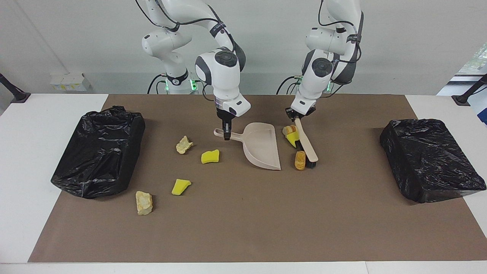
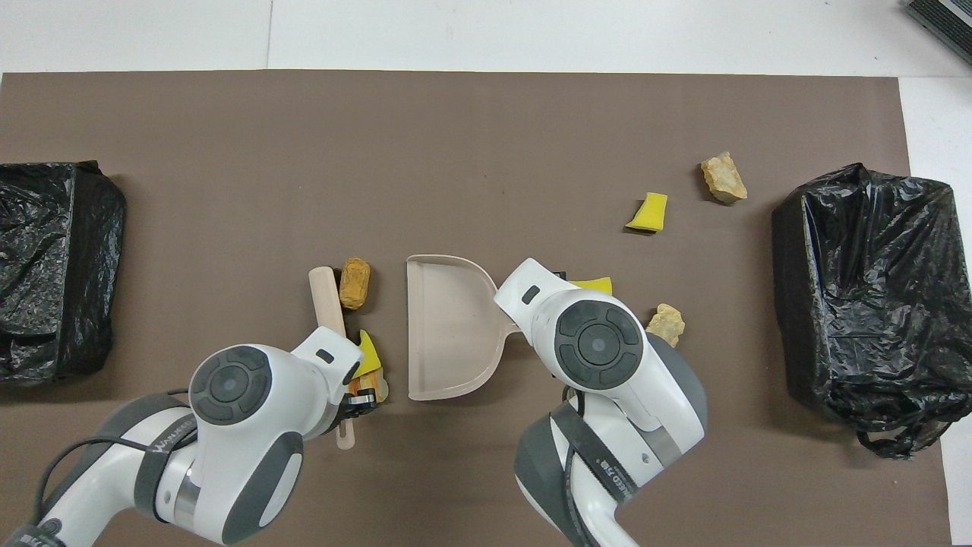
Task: Sweep and dump trash in bin
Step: 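Sweep the bread and sponge into the dustpan with the left gripper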
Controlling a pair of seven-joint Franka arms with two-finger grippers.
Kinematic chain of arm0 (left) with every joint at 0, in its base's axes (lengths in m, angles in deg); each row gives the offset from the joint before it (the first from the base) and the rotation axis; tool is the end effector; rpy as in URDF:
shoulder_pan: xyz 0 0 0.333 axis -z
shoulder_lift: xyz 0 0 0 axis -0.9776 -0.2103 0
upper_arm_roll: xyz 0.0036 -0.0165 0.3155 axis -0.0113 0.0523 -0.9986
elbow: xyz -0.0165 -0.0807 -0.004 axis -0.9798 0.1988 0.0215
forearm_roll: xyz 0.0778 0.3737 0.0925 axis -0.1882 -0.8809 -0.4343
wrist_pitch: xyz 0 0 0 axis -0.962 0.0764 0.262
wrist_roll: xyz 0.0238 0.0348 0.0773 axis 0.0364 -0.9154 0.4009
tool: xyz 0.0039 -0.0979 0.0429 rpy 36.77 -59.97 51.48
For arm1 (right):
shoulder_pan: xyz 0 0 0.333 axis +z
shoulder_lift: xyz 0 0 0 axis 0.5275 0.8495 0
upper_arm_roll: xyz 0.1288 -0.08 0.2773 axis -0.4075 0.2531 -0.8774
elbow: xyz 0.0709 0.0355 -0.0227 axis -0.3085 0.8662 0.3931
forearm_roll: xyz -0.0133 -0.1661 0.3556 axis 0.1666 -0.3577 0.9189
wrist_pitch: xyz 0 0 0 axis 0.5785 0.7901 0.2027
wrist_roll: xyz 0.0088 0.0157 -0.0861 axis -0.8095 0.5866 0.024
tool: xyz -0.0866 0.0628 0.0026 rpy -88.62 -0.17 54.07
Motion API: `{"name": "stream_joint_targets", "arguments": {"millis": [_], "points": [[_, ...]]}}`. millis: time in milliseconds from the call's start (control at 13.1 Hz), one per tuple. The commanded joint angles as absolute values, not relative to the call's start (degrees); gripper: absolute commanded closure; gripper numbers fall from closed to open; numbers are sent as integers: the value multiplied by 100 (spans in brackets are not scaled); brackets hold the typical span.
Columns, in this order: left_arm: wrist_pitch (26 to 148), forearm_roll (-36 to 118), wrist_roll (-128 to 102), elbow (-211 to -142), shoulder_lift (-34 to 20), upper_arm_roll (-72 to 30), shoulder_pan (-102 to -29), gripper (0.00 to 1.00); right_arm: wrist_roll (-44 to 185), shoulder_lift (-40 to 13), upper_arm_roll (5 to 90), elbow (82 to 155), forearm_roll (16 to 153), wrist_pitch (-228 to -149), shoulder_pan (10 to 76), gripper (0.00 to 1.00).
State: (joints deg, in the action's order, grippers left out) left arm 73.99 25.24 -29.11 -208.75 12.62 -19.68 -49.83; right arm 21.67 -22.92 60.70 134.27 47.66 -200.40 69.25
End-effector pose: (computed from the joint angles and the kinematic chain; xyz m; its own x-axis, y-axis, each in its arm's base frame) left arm 0.3734 -0.2402 0.3453 0.9814 0.0964 -0.1659 0.1030 -0.9942 0.0315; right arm 0.4879 0.2992 0.3888 -0.0410 0.9981 -0.0452 0.9919 0.0461 0.1186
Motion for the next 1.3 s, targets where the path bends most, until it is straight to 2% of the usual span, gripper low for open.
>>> {"name": "stream_joint_targets", "arguments": {"millis": [0, 229, 382, 458, 687, 840, 993, 1222], "points": [[7466, 3063, -3075, -20691, 1212, -2047, -4378, 100, 2108, -2427, 6039, 13578, 4651, -19924, 6910, 100], [7483, 3259, -3285, -20497, 1203, -2039, -3798, 100, 2108, -2436, 6048, 13578, 4651, -19845, 6910, 100], [7388, 3259, -3487, -19938, 898, -2038, -3534, 100, 2108, -2436, 6048, 13578, 4642, -19827, 6910, 100], [7300, 3259, -3680, -19664, 765, -2030, -3515, 100, 2108, -2436, 6048, 13578, 4651, -19818, 6910, 100], [6756, 3250, -3752, -19399, 913, -2038, -3541, 100, 2099, -2436, 6048, 13578, 4651, -19810, 6893, 100], [6169, 3233, -3752, -19424, 1105, -2073, -3637, 100, 2047, -2436, 6048, 13578, 4651, -19810, 6867, 100], [5089, 3119, -3822, -19546, 1421, -2074, -3682, 100, 1810, -2462, 6039, 13762, 4668, -19940, 6613, 100], [4855, 2811, -4512, -20125, 1922, -2074, -3761, 100, 1870, -2585, 6039, 14087, 4756, -20406, 6585, 100]]}}
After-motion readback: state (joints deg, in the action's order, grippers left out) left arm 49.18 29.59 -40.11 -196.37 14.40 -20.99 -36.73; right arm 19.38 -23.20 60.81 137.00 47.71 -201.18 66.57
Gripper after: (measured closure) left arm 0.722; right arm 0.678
